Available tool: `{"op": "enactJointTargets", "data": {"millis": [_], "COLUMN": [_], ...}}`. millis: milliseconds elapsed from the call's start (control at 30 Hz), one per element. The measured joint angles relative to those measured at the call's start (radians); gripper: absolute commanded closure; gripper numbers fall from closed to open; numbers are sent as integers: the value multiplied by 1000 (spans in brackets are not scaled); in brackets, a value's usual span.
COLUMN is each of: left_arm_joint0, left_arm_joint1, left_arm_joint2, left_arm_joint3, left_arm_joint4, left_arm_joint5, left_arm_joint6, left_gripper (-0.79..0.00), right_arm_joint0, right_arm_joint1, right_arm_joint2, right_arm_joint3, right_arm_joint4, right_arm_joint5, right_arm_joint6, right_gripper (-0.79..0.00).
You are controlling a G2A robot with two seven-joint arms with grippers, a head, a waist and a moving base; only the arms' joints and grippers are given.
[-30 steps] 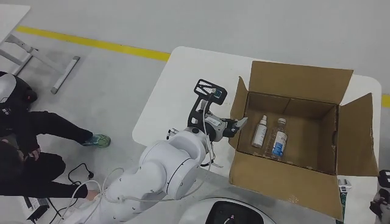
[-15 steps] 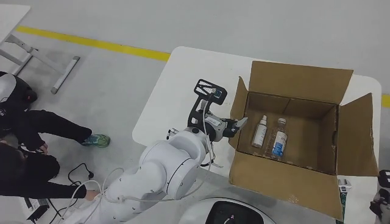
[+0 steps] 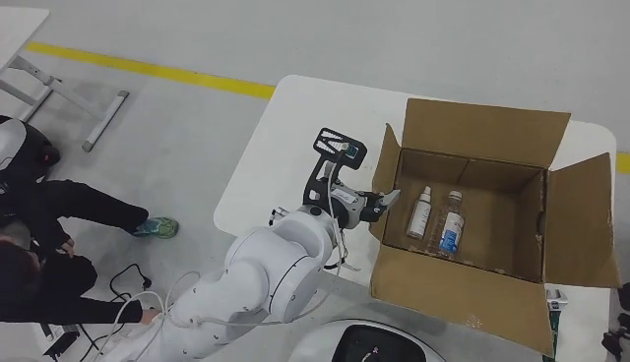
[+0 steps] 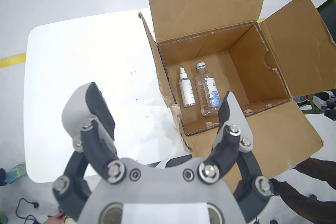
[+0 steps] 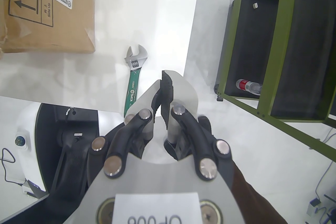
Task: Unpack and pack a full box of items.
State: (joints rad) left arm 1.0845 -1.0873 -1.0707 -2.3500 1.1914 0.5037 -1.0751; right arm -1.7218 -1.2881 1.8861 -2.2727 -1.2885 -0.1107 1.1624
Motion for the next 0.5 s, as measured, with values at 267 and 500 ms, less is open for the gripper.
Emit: {"op": "enactJointTargets", "data": {"millis": [267, 500], "left_arm_joint0": [0, 0], "left_arm_joint1": [0, 0], "left_arm_joint2": [0, 0], "left_arm_joint3": [0, 0], "left_arm_joint4": [0, 0], "left_arm_joint5": [0, 0], "left_arm_joint6": [0, 0], "left_gripper": [-785, -785], "right_arm_joint0": [2, 2], "right_arm_joint1": [1, 1], "right_arm_joint2": [2, 2], "right_arm_joint3": [-1, -1], "right_arm_joint4": [2, 2], "right_arm_joint5": [-7, -7], "right_arm_joint6": [-5, -5], "right_gripper": [0, 0]}}
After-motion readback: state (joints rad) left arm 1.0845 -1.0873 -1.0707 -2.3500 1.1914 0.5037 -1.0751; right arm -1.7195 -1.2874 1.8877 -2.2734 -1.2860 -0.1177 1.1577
